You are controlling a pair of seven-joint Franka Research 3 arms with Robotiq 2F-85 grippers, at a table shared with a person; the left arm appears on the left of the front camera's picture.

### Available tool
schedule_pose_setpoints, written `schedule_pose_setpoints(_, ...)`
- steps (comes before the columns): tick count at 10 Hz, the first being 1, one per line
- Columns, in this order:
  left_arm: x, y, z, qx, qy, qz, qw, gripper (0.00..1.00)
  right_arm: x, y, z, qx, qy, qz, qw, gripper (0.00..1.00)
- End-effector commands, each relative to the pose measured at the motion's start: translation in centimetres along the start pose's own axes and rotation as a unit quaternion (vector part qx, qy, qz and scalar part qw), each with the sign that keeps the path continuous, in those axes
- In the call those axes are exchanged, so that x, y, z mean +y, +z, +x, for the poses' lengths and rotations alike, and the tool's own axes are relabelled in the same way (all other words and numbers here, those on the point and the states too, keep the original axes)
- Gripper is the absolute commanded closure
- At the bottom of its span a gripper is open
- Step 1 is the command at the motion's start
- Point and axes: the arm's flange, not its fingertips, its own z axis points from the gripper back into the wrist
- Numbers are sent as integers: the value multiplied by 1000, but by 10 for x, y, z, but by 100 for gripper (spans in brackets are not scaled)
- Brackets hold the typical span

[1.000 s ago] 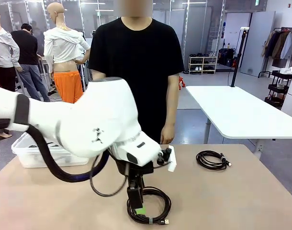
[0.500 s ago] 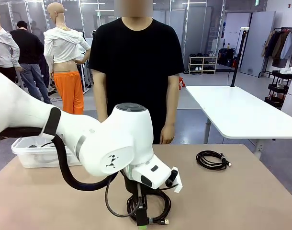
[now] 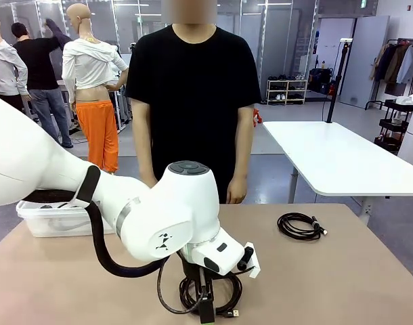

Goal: Organize and store the cables.
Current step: Place the USB Extension Cable into the Organizing box.

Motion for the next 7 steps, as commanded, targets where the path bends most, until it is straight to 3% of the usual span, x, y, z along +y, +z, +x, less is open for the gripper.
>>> schedule_pose_setpoints(1,6,-13,15,-1,12,16,1000,14,0,0,0,-6,10,-3,1000,0)
schedule_pose_setpoints(4,12,-25,18,-1,12,10,1000,60,0,0,0,-6,10,-3,1000,0)
schedule_pose_setpoints(5,13,-26,18,2,12,7,1000,84,0,0,0,-6,10,-3,1000,0)
schedule_pose_setpoints(6,13,-25,18,6,10,8,1000,100,0,0,0,-6,10,-3,1000,0)
schedule_pose_setpoints(7,12,-22,17,4,7,7,1000,100,0,0,0,-6,10,-3,1000,0)
